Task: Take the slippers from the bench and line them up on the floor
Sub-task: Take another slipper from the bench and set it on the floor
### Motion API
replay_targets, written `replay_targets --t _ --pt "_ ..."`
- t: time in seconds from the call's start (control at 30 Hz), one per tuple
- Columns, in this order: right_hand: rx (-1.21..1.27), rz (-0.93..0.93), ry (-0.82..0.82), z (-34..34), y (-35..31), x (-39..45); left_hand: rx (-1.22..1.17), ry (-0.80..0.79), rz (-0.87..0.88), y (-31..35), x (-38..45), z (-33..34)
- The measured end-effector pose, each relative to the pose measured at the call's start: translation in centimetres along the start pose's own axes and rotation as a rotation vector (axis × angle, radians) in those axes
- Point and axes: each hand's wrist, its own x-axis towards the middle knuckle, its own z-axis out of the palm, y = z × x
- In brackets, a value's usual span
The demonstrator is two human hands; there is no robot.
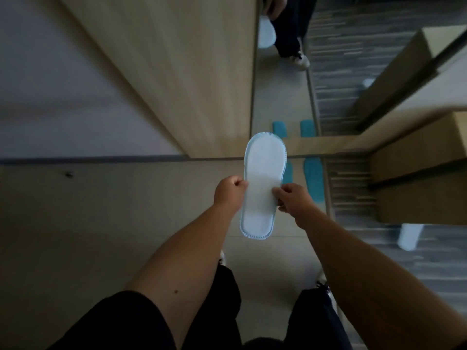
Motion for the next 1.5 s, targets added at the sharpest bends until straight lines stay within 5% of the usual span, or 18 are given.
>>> replay_targets --t 0.2,0.43,0.63,0.77,0.93,1.5 --pt "0.012 0.002 0.037 8.3 -3.2 1.6 -0.003 0.024 -0.045 -4.0 3.7 -5.7" --pt "-0.354 -0.273 0.139 14.8 -5.0 3.8 -0.408 -0.141 -0.082 -4.9 7.8 -5.3" --pt "-0.498 -0.55 0.03 17.5 -3.4 7.3 -0.286 -0.03 -0.129 -8.7 12.0 -7.2" --pt "-0.385 -0.335 0.093 17.3 -2.8 11.6 -0.379 -0.051 -0.179 -11.1 14.3 -7.8" --pt "-0.06 0.067 -0.184 17.8 -2.9 16.4 -0.408 -0.07 -0.217 -13.5 17.0 -8.0" --pt "-0.179 0.027 -0.012 28.4 11.4 37.7 -0.02 0.112 -0.124 -31.6 36.6 2.5"
